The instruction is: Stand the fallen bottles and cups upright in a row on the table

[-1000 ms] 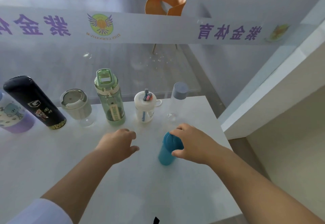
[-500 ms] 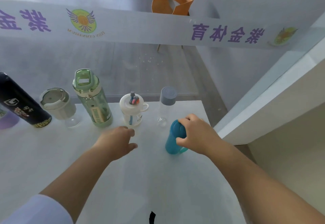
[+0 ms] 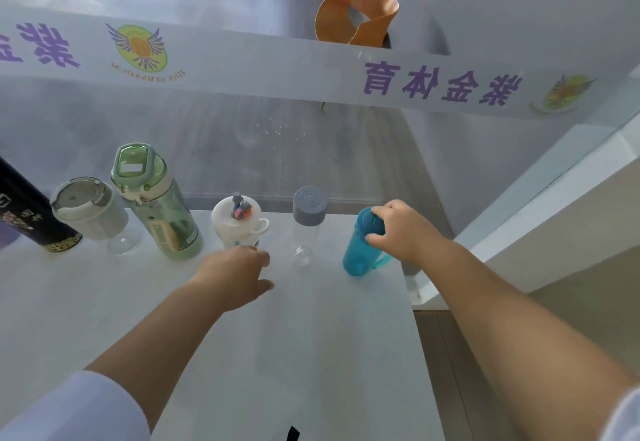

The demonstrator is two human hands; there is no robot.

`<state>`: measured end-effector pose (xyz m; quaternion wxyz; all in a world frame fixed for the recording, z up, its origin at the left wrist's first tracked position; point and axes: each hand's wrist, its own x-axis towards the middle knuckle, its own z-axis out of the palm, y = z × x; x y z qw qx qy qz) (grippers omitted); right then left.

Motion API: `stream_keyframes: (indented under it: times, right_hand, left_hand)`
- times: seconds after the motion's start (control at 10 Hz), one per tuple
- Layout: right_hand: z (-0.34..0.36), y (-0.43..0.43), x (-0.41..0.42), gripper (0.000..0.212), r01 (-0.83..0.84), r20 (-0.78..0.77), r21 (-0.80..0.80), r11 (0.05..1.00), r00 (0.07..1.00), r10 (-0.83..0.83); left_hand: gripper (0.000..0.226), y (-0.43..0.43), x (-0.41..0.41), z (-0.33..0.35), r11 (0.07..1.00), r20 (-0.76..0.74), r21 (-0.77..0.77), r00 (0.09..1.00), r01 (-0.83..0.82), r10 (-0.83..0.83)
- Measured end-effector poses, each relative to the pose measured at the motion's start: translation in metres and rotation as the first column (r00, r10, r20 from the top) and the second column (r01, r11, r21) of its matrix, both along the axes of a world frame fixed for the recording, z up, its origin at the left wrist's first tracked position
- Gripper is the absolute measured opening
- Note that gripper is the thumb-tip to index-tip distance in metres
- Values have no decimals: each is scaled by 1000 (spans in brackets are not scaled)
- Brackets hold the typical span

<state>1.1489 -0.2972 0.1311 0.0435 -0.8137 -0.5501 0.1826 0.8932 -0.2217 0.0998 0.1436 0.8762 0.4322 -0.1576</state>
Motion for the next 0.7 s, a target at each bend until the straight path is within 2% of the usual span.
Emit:
stream_keyframes:
  times: [0.4,0.6,0.7]
  right_hand:
    - [-6,7,10,43,-28,13,-20,999,1000,28]
    - [3,10,11,48,-32,48,-91,995,998,36]
    - [12,15,10,48,-32,76,-47,998,996,36]
  left_hand:
    - [46,-2,9,-1,1000,-15,12,1000,-12,12]
    - [46,-3,6,4,1000,-25,16,1000,-7,7]
    - [46,-2,0,10,999,1,31,1000,-15,15]
